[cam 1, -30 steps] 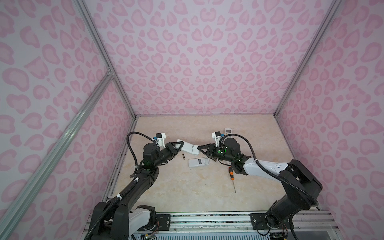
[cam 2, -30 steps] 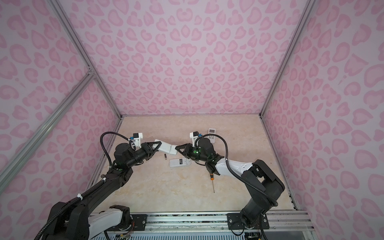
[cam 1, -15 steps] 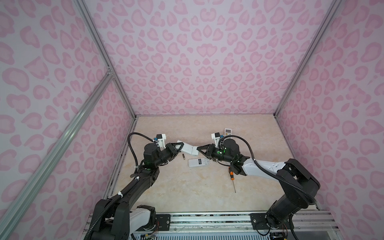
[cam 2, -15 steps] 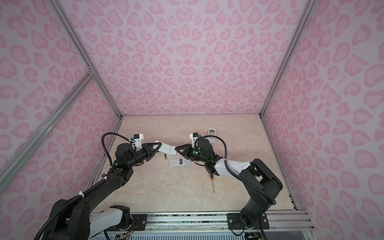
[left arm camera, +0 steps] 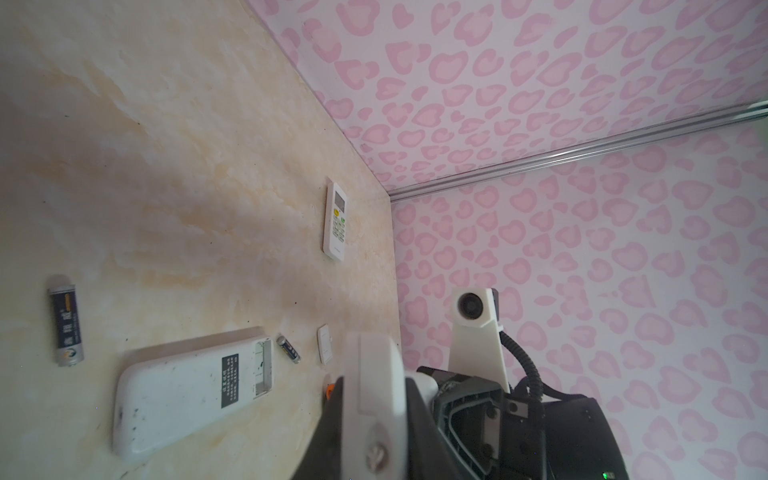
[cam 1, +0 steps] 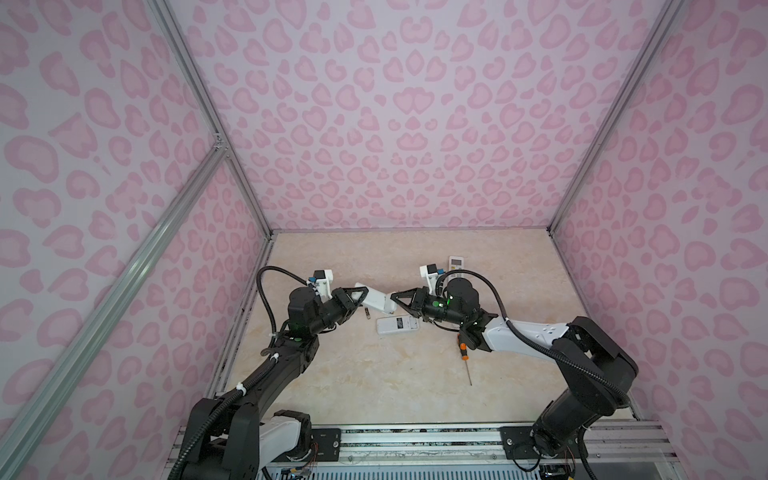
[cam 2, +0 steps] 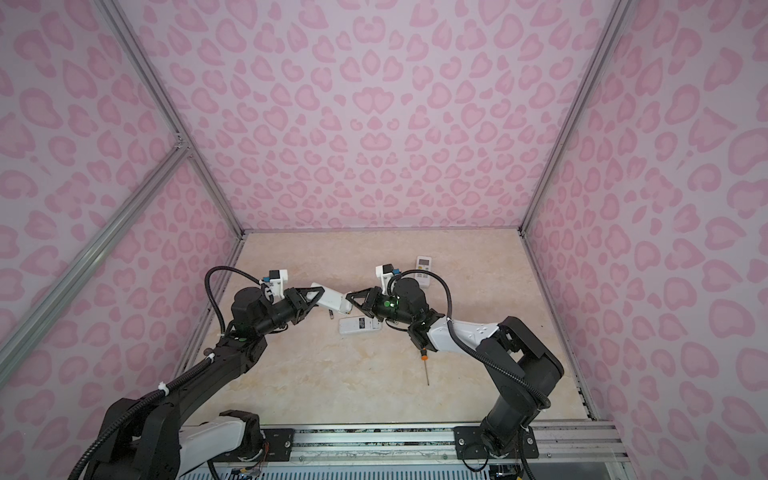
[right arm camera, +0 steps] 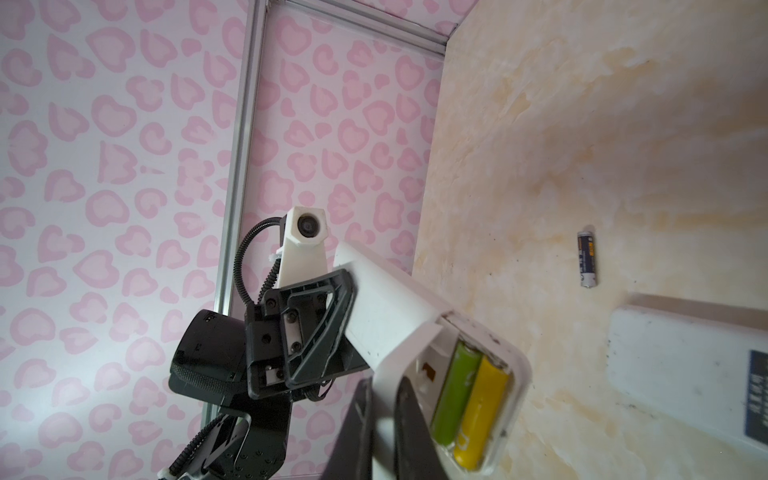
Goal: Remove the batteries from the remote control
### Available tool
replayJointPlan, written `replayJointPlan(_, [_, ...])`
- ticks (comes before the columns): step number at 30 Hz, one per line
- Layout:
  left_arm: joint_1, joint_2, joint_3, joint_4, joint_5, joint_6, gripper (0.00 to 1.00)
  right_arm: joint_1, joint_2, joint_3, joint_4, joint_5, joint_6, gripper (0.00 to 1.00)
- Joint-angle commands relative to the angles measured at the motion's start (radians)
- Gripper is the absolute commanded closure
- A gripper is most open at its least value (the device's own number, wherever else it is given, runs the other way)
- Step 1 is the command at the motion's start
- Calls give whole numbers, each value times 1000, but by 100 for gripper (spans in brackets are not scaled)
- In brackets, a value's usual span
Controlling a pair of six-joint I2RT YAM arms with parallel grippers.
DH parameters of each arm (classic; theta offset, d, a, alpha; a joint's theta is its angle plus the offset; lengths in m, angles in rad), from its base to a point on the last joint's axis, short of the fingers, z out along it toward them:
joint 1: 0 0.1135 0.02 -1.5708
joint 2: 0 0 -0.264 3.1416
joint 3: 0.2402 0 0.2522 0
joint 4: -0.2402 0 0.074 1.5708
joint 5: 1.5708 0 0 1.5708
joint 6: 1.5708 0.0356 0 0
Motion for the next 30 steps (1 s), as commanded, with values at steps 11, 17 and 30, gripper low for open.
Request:
replayJointPlan(11, [5, 4, 4, 33, 34, 15, 96, -2, 8, 32, 52, -20, 16, 95])
replayJointPlan(17, [6, -2, -24, 25, 31, 22, 96, -12, -49, 28, -75, 16, -69, 96])
replayJointPlan(30, [7, -19, -184, -19, 5, 84, 96, -130, -106, 164, -764, 229, -579, 97])
